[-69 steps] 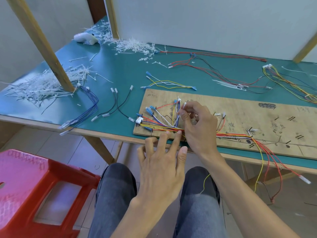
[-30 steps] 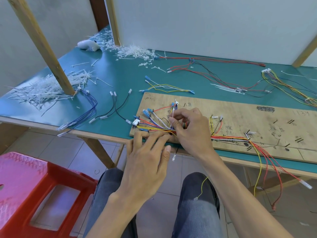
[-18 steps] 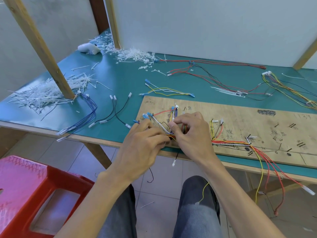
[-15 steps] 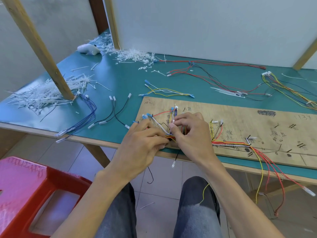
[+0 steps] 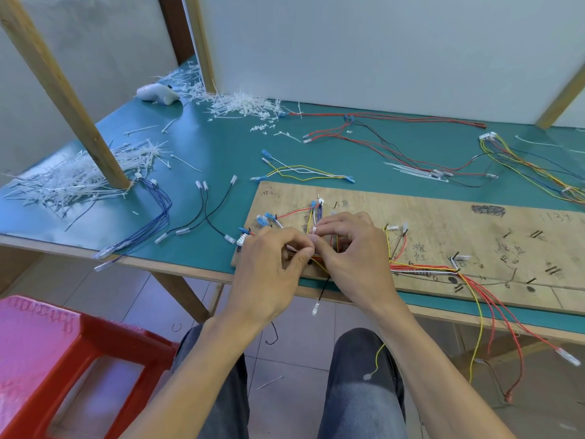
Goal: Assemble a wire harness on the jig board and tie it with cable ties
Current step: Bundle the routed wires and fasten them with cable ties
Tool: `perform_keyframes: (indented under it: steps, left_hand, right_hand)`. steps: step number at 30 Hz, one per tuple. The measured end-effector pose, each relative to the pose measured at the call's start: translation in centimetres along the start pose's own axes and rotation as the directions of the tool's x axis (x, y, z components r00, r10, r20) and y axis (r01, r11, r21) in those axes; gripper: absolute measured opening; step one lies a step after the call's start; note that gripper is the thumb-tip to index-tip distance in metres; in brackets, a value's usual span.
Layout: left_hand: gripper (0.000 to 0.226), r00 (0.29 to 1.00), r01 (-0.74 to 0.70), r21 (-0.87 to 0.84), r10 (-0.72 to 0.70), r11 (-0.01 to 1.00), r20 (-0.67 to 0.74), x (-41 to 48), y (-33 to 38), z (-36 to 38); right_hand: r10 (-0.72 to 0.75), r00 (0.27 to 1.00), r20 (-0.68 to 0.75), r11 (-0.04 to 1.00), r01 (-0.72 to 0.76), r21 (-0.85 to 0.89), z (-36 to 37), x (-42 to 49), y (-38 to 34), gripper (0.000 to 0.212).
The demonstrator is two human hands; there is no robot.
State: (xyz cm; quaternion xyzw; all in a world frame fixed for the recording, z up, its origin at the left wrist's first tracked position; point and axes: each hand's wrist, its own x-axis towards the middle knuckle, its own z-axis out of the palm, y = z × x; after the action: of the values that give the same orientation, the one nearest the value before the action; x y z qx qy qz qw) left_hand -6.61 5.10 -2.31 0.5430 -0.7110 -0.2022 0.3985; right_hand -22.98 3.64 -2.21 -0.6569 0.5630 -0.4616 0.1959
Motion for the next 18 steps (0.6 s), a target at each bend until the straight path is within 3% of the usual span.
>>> perform_keyframes:
  steps: [4,8,18]
  left_hand:
    - [0.021,0.995,0.102,-0.124,-0.104,0.987,-0.011,0.3,0.5,0.2]
    - [0.040,0.987,0.162,-0.143,-0.163,0.976,0.004,0.6,0.5,0.0]
    - [0.042,0.974,0.226,-0.175,-0.227,0.958,0.014,1.2,0.7,-0.1]
  right_hand:
    - [-0.002,1.000,-0.004,1.000,0.002,0.010,0.0,0.0,0.2,0.008]
    - [-0.021,1.000,-0.023,0.999,0.022,0.033,0.0,0.0,0.3,0.010]
    - [-0.035,0.998,-0.061,0.996,0.040,0.085,0.0,0.0,0.5,0.013]
